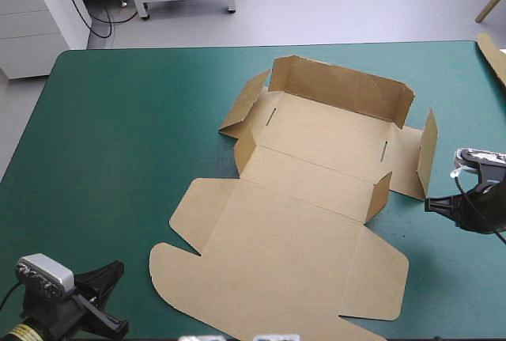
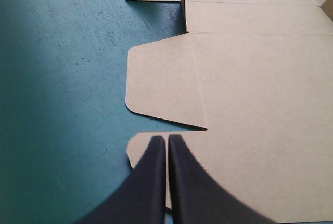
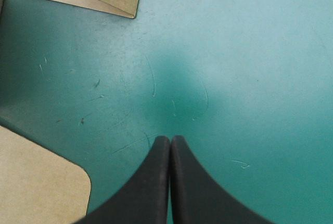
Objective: Fold the box
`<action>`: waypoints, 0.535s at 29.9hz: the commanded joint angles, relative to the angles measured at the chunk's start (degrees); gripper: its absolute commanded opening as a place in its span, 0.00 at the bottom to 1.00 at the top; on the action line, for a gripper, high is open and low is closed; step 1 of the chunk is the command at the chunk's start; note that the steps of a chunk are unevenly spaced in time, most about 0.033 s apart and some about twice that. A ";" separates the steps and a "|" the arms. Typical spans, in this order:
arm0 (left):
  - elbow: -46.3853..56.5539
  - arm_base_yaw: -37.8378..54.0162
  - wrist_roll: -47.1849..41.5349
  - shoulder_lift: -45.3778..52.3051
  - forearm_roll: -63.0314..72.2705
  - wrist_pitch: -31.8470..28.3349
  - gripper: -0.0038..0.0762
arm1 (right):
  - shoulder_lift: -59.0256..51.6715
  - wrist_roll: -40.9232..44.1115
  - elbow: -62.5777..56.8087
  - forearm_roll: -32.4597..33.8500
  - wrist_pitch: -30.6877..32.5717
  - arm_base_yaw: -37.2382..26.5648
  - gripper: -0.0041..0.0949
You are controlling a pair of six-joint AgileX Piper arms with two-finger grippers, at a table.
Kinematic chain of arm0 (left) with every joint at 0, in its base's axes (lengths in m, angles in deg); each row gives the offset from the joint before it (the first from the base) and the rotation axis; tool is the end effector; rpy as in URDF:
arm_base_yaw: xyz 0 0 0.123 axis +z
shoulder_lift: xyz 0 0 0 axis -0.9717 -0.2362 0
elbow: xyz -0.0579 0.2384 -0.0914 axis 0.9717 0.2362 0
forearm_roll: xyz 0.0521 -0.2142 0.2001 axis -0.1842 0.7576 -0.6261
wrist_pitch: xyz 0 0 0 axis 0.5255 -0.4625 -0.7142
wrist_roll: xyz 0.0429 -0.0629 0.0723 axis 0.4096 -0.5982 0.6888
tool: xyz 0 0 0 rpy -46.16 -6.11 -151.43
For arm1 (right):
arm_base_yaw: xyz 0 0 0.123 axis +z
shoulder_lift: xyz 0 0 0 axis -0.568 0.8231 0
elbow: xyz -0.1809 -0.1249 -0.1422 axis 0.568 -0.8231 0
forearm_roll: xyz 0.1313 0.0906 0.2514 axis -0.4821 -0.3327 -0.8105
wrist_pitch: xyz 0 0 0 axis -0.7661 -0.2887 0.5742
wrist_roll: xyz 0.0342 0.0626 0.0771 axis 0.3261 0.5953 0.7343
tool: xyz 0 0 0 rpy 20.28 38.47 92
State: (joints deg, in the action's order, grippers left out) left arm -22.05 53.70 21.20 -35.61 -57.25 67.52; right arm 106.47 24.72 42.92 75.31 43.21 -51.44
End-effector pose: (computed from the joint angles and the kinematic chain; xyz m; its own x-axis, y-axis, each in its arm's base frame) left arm 0.0895 -0.0513 0.2891 -0.4238 0.1228 -0.8974 0.4637 0.8805 -0.0985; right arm 0.2472 -0.0693 0.2442 -0.9323 0.1386 -0.3342 0.1464 0.9892 0.0018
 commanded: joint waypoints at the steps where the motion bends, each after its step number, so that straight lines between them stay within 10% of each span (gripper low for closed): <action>1: -1.93 -0.41 -0.16 -0.96 1.01 -3.92 0.04 | -0.70 -0.35 1.43 -0.17 -1.06 -0.64 0.02; 16: -1.93 -0.41 -0.16 -0.96 1.01 -3.92 0.04 | -0.70 -0.35 1.43 -0.17 -1.52 -0.64 0.02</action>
State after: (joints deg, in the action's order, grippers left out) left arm -22.05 53.70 21.20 -35.61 -57.25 67.53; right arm 106.47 24.72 42.92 75.31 43.21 -51.44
